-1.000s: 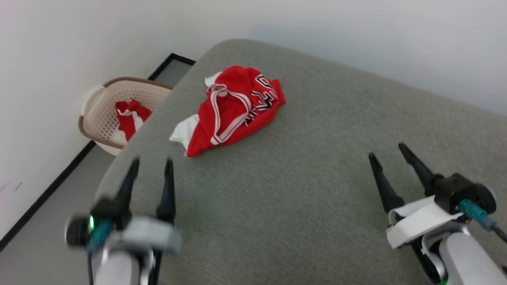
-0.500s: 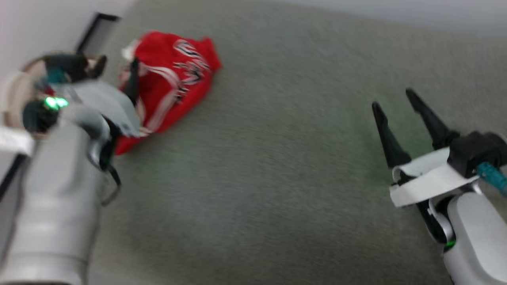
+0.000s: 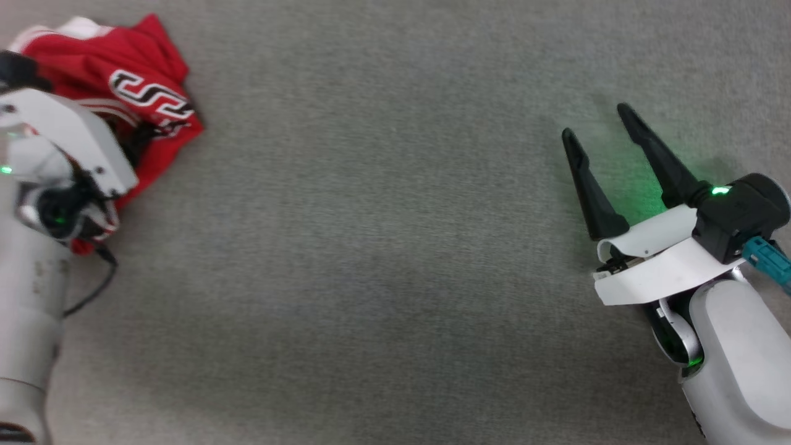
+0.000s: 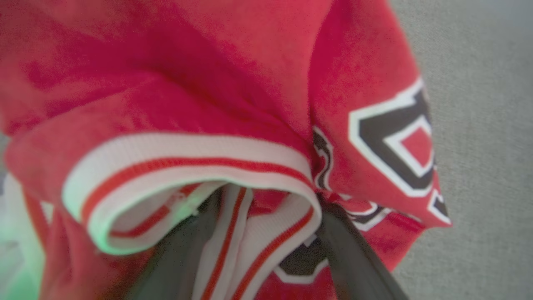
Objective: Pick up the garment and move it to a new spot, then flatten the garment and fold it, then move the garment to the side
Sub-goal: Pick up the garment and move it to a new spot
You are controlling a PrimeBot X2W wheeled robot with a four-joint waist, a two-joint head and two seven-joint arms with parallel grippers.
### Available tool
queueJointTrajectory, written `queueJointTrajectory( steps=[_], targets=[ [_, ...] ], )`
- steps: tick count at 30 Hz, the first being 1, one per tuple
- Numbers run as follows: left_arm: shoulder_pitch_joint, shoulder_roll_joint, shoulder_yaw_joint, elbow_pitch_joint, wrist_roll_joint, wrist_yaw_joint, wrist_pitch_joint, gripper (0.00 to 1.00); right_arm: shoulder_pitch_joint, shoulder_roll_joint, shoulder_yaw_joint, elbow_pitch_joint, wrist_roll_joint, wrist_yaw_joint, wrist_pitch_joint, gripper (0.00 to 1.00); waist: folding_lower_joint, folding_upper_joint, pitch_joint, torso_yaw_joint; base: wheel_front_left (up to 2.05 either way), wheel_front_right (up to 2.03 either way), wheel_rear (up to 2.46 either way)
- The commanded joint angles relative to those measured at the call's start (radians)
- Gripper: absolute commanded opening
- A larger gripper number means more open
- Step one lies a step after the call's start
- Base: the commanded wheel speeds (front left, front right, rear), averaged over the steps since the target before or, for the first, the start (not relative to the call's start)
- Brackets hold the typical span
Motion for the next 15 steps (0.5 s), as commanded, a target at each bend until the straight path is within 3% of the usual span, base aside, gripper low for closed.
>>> queueJointTrajectory(
  steps=[1,3,4,5,6,15],
  targets=[
    [0.028,-0.03,-0.032,0.044,-0.011,0.002,0.025,1.0,-0.009,-0.002,0.0,-0.012,0.006,-0.001,0.0,1.0,0.0,0.0,0.067,-0.066,0.0,0.0,0.0],
    [0.037,-0.035,-0.048,0.072,-0.027,0.002,0.026,1.0,-0.008,-0.007,0.0,-0.022,0.002,-0.001,0.0,1.0,0.0,0.0,0.068,-0.069,0.0,0.0,0.0],
    [0.039,-0.043,-0.055,0.083,-0.034,0.002,0.025,0.84,-0.006,-0.008,0.001,-0.025,-0.001,-0.001,0.0,1.0,0.0,0.0,0.065,-0.068,0.0,0.0,0.0],
    [0.04,-0.05,-0.063,0.09,-0.041,0.002,0.023,0.49,-0.004,-0.008,0.001,-0.029,-0.003,-0.001,0.0,1.0,0.0,0.0,0.062,-0.067,0.0,0.0,0.0],
    [0.044,-0.057,-0.072,0.093,-0.047,0.002,0.017,0.02,-0.001,-0.007,0.001,-0.031,-0.006,-0.001,0.0,1.0,0.0,0.0,0.056,-0.064,0.0,0.0,0.0],
    [0.048,0.01,-0.162,0.057,-0.032,-0.002,-0.118,0.0,0.031,0.013,-0.001,-0.019,0.001,-0.001,0.0,1.0,0.0,0.0,-0.049,-0.036,0.0,0.0,0.0]
  ],
)
